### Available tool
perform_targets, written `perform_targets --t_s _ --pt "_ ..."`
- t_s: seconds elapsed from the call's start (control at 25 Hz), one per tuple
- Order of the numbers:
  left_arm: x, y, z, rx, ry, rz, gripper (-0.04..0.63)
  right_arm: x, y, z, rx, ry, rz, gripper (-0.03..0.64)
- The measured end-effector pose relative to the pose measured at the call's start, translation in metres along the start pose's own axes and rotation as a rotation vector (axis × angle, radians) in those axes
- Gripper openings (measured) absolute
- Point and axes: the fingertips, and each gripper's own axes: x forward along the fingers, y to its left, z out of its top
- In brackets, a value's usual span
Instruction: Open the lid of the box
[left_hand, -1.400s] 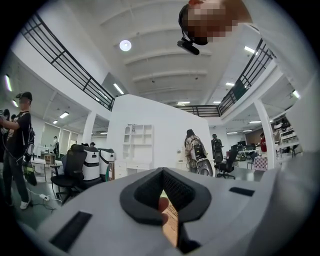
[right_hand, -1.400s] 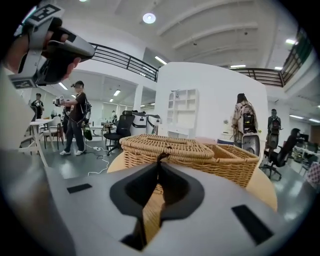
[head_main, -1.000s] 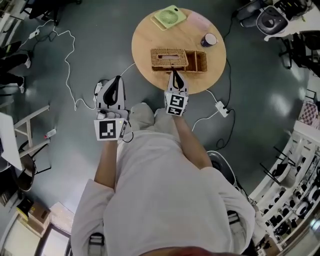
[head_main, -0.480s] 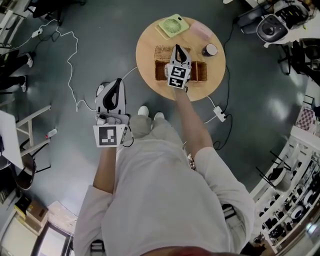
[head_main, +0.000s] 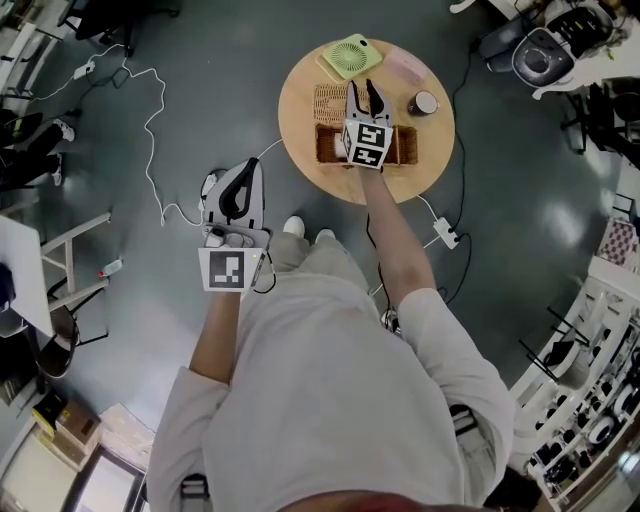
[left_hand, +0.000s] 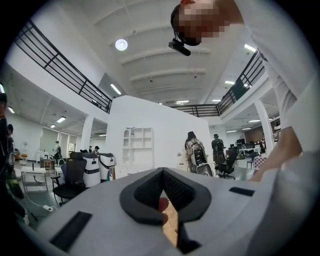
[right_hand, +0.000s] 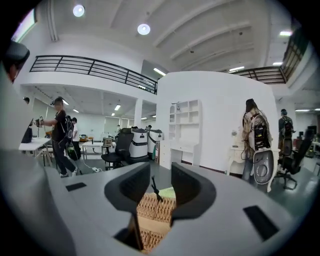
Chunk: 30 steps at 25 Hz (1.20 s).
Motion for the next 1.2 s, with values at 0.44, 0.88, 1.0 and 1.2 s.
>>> perform_targets --t_s 0.44,0.88,1.0,1.2 --pt "0.006 -0.027 0.035 -0.016 -0.063 -0.017 -0.006 -0.163 0.025 0.126 -0.024 -0.206 0.074 0.135" --pt "-0.019 -0.061 0.060 -0.027 -0.069 -0.030 -0.006 -0.286 0.042 0.191 -0.076 -0.301 0.073 -0.003" --pt "-0.022 -0.072 0.066 -0.017 -0.077 -0.045 -0.005 -0.295 0.042 0.193 -0.085 -0.306 0.080 -0.003" --pt "-0.023 -0.084 0.072 -0.005 -0.083 -0.053 -0.006 -0.301 0.033 0.195 -0.070 -0.293 0.072 -0.003"
